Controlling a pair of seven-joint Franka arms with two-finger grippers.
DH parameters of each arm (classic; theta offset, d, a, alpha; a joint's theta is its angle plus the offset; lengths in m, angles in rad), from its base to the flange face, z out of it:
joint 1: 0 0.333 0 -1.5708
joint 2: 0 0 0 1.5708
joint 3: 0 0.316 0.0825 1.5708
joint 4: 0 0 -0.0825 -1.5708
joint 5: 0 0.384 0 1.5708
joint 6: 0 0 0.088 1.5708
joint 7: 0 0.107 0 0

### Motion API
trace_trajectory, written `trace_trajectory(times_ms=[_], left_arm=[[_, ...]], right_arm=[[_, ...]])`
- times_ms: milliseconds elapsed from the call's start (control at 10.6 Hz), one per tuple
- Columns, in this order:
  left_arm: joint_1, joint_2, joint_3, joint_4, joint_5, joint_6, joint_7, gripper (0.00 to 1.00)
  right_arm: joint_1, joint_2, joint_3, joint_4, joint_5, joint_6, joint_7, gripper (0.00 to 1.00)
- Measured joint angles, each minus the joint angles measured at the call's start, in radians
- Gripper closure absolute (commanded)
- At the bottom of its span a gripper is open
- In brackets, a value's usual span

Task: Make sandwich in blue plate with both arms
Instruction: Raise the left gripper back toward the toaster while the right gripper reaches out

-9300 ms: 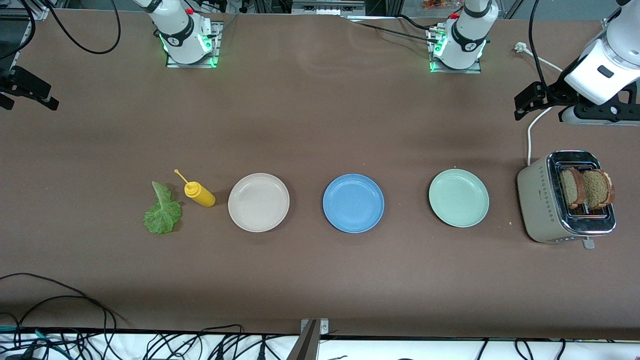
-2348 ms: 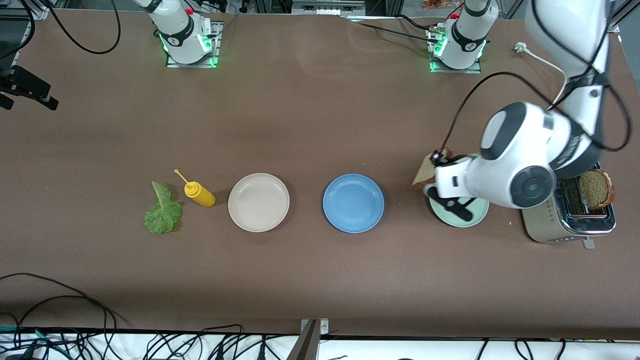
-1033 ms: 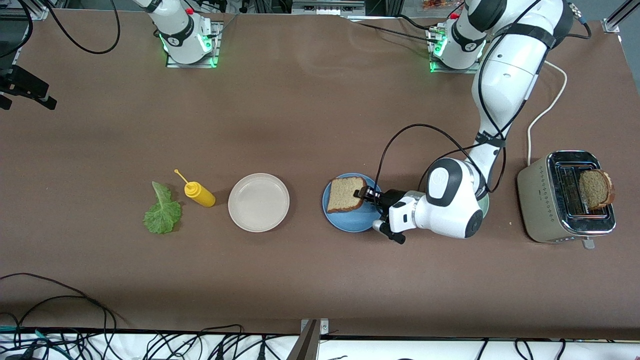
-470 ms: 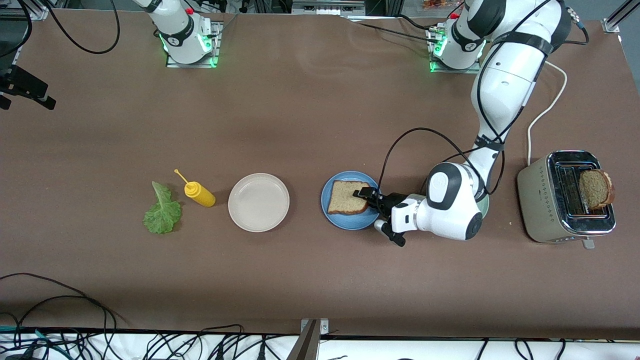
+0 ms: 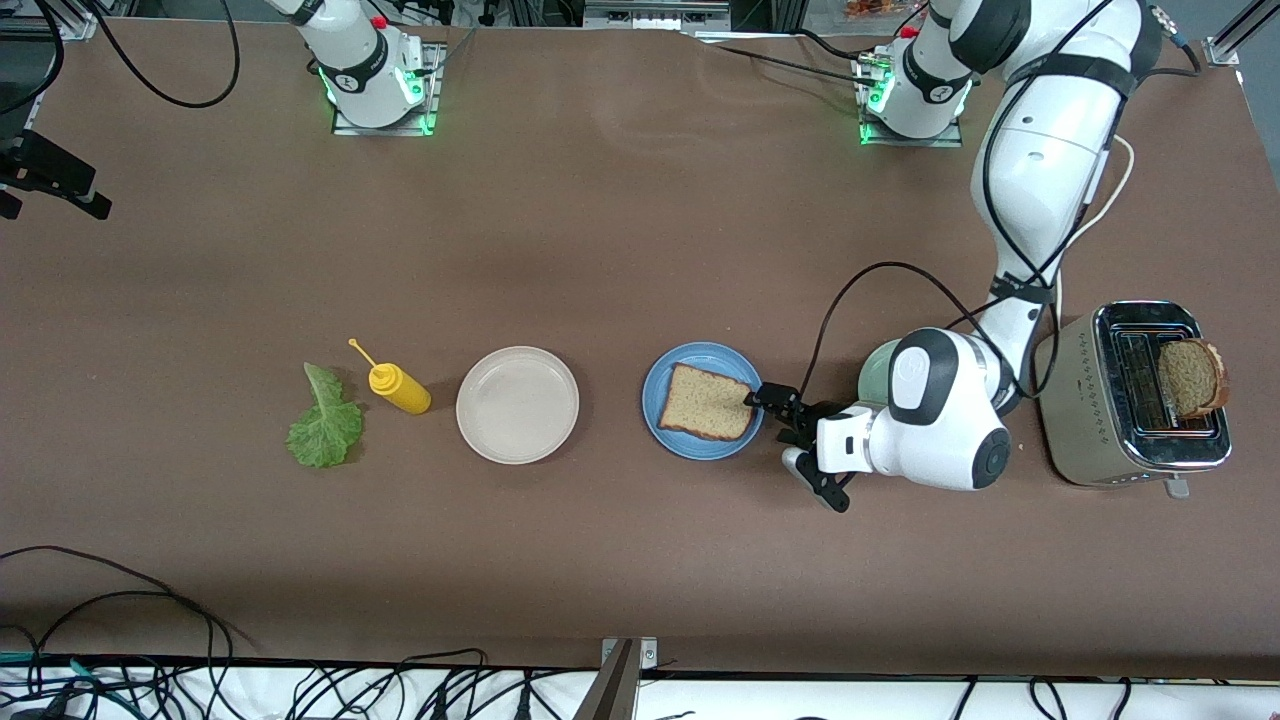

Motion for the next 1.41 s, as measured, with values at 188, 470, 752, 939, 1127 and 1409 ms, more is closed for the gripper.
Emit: trace_trajectory(times_ms=[188, 470, 752, 939, 1127, 1409], left_arm=[[0.004, -0.044, 0.001, 0.004, 0.094, -0.028, 0.000, 0.00], [0.051, -0.157, 0.004, 0.010, 0.232, -0.140, -0.001, 0.00], [0.091, -0.265, 0.005, 0.010, 0.339, -0.247, -0.001, 0.00], [0.092, -0.328, 0.004, 0.011, 0.430, -0.303, -0.036, 0.00], [0.089, -0.411, 0.000, 0.011, 0.498, -0.376, -0.096, 0.00], [0.086, -0.509, 0.001, 0.010, 0.556, -0.480, -0.167, 0.00]], right_arm=[[0.000, 0.000, 0.000, 0.000, 0.000, 0.000, 0.000, 0.00], [0.000, 0.000, -0.003, 0.000, 0.000, 0.000, 0.000, 0.00], [0.000, 0.000, -0.009, 0.000, 0.000, 0.000, -0.001, 0.00], [0.001, 0.000, -0.008, 0.000, 0.000, -0.001, -0.001, 0.00], [0.008, 0.003, -0.005, 0.000, 0.000, -0.003, -0.001, 0.00], [0.039, 0.026, 0.008, -0.002, 0.000, -0.017, -0.002, 0.00]])
